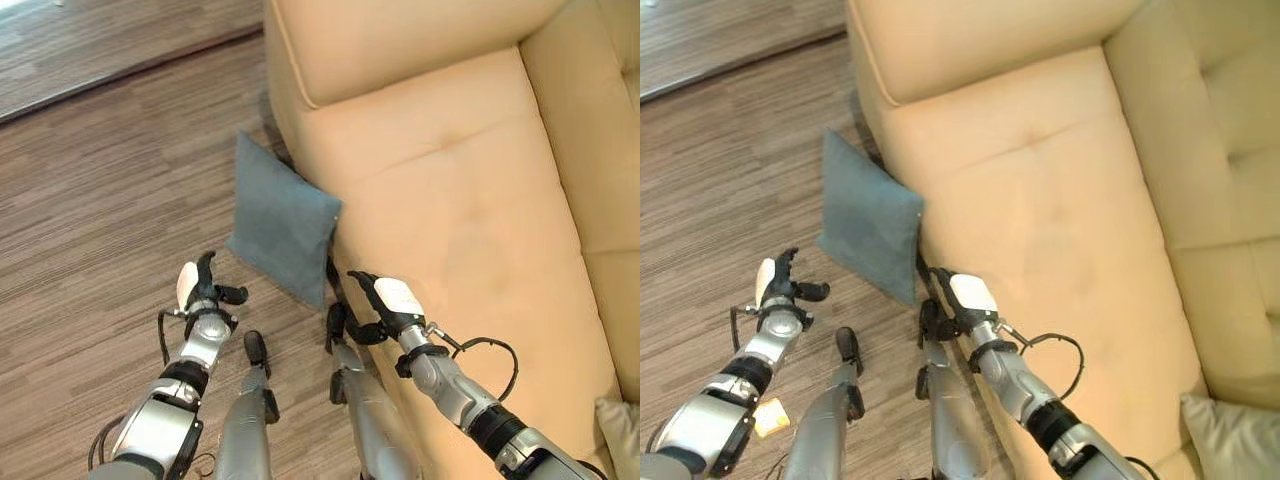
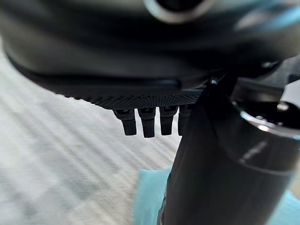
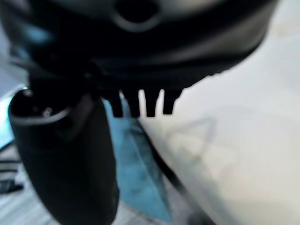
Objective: Pick up all the scattered cushions and arrange them neatly on the sofa.
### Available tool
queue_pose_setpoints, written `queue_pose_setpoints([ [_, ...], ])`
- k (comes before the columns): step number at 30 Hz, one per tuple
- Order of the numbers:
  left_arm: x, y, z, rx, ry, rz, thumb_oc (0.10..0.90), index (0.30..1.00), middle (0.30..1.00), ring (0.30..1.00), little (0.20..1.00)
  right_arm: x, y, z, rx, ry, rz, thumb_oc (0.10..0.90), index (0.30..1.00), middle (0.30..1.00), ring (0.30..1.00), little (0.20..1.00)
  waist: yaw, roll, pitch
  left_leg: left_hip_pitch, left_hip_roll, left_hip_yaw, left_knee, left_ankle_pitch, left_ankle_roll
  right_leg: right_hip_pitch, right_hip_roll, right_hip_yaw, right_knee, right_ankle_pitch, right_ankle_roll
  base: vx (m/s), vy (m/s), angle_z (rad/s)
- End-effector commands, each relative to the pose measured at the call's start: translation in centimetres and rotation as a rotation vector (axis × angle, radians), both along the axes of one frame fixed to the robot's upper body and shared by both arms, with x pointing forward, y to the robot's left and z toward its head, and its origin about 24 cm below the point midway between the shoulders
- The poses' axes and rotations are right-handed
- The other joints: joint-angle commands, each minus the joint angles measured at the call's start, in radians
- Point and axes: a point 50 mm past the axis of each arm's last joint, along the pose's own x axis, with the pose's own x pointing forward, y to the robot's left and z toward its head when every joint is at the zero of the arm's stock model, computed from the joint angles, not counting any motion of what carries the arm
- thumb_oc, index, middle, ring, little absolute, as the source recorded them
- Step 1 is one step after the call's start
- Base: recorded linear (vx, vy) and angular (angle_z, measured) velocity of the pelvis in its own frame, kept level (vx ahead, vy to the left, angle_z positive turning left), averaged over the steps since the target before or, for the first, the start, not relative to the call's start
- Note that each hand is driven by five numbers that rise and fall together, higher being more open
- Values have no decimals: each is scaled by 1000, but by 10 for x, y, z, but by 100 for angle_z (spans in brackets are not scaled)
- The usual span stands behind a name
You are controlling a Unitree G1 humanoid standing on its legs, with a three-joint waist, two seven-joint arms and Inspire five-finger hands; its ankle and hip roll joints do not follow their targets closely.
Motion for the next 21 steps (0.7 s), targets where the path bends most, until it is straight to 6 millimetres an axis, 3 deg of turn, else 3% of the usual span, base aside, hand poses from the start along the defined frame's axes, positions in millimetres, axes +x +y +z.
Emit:
queue_pose_setpoints([
  [1, 11, 4, 24, 60, -93, 31, 800, 900, 900, 900, 900, -4, 6, 14, 75, -116, 32, 800, 900, 900, 900, 900, -28, -6, -25, -85, 15, 17, 32, -73, -26, 1, -54, 33, 132, -169, 117, -58, -40, -19],
  [5, 18, 19, 39, 77, -113, 98, 800, 900, 900, 900, 900, -16, -8, -1, 95, -66, -33, 800, 900, 900, 900, 900, -72, -17, -25, -119, 27, 39, 43, -77, -29, -46, -47, 54, 136, -159, 123, -44, -32, -15],
  [9, 20, 45, 61, 342, -98, 152, 800, 900, 900, 900, 900, -32, -31, -17, 123, -31, -140, 800, 900, 900, 900, 900, -125, -25, -15, -172, 48, 69, 67, -81, -29, -114, -38, 80, 142, -145, 127, -36, -24, -25],
  [15, 16, 86, 105, 513, -185, 311, 800, 900, 900, 900, 900, -48, -60, -26, 203, -34, -308, 800, 900, 900, 900, 900, -183, -15, -5, -289, 75, 89, 120, -96, -29, -239, -24, 107, 159, -128, 131, -9, -21, -19],
  [18, 12, 97, 123, 462, -285, 377, 800, 900, 900, 900, 900, -52, -69, -26, 233, -51, -371, 800, 900, 900, 900, 900, -193, -8, 3, -354, 91, 89, 161, -109, -26, -300, -16, 114, 169, -123, 129, 15, -66, -14],
  [21, 8, 104, 120, 359, -299, 431, 800, 900, 900, 900, 900, -48, -71, -20, 265, -74, -391, 800, 900, 900, 900, 900, -204, -8, 6, -381, 100, 90, 176, -116, -26, -329, -8, 121, 174, -121, 128, 28, -49, -13],
])
